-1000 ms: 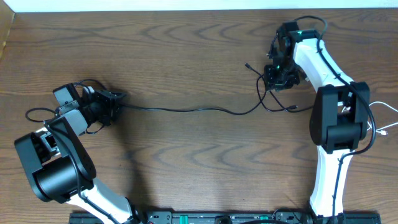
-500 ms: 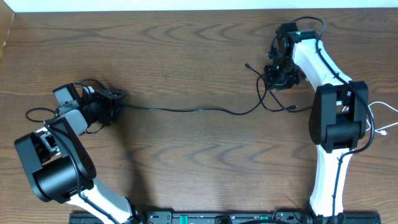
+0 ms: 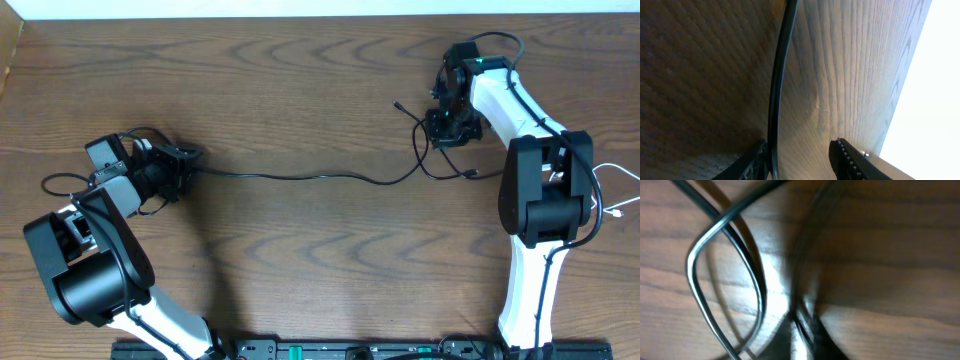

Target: Untangle cables

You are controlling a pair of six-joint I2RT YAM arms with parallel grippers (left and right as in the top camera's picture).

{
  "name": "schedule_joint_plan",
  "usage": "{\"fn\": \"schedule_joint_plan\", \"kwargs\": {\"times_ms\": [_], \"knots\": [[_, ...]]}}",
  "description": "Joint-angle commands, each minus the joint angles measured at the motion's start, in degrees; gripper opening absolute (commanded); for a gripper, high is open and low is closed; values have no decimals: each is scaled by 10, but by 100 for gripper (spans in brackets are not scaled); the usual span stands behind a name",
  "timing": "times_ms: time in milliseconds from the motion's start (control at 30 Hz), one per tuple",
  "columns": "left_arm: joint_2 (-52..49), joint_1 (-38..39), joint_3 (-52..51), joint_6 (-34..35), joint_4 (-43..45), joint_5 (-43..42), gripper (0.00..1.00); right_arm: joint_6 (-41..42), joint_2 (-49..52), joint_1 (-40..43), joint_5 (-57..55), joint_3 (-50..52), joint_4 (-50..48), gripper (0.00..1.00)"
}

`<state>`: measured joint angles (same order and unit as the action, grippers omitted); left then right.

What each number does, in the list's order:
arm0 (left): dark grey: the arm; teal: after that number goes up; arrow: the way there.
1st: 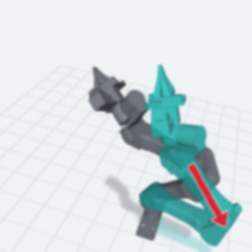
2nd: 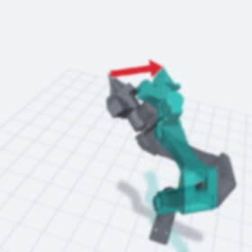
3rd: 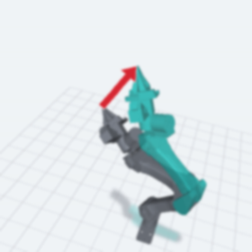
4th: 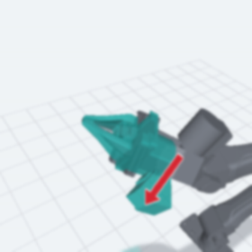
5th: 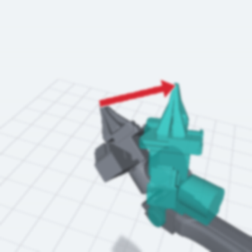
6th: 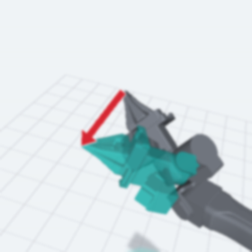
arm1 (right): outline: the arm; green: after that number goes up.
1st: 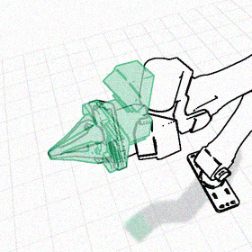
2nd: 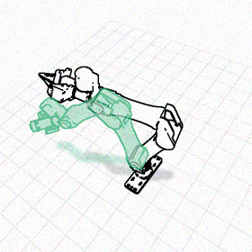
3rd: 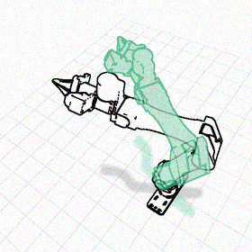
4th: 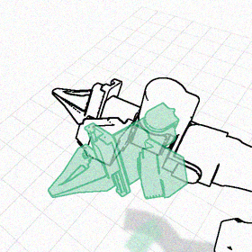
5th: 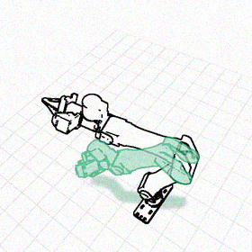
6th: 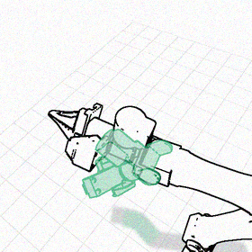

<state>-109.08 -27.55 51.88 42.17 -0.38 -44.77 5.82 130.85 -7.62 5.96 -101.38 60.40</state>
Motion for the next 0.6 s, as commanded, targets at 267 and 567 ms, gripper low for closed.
{"fn": "schedule_joint_plan", "kwargs": {"times_ms": [267,567], "knots": [[-31,0,-22,3,-19,78,43,-34,-72,6,11,-11,24,1],[-31,0,-22,3,-19,78,43,-27,-278,30,-115,-11,42,1]]}}
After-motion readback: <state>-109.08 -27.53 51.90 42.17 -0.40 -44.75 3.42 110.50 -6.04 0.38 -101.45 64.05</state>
